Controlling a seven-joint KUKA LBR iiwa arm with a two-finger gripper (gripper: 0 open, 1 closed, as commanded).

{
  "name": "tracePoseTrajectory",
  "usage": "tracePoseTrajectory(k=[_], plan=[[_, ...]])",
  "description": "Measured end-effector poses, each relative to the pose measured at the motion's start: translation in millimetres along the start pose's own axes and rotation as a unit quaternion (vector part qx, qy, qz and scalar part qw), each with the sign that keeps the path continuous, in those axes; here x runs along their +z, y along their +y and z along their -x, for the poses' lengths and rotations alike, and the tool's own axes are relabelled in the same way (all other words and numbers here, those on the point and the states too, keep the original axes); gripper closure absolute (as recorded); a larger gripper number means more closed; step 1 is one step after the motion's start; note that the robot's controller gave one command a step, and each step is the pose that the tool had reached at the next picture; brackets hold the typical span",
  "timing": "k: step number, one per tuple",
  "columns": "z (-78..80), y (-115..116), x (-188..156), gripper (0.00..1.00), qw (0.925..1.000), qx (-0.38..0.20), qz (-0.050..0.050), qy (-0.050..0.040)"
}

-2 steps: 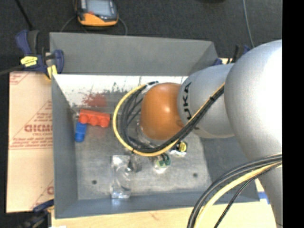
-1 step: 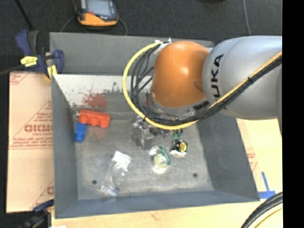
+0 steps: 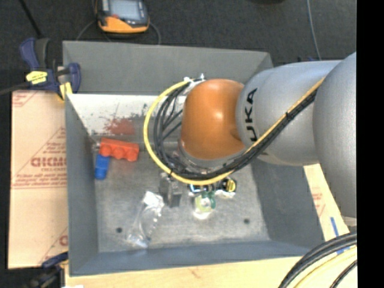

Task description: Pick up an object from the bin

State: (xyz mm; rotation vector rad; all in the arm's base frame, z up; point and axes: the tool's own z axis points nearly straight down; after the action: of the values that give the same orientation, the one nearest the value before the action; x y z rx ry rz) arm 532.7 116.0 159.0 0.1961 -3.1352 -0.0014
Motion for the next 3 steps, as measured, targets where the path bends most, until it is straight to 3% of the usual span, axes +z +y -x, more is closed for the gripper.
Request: tracePoseTrajectory(k=[1, 2, 3], plan=[[1.0, -0.4, -1.5, 0.0, 1.0, 0.0, 0.0, -0.0017], [14.8, -15.2, 88.0, 0.0, 0.9722, -0.234, -0.001, 0.0008], [11.0, 20.6, 88.6, 0.0, 0.9552, -0.296, -0.001, 0.0]])
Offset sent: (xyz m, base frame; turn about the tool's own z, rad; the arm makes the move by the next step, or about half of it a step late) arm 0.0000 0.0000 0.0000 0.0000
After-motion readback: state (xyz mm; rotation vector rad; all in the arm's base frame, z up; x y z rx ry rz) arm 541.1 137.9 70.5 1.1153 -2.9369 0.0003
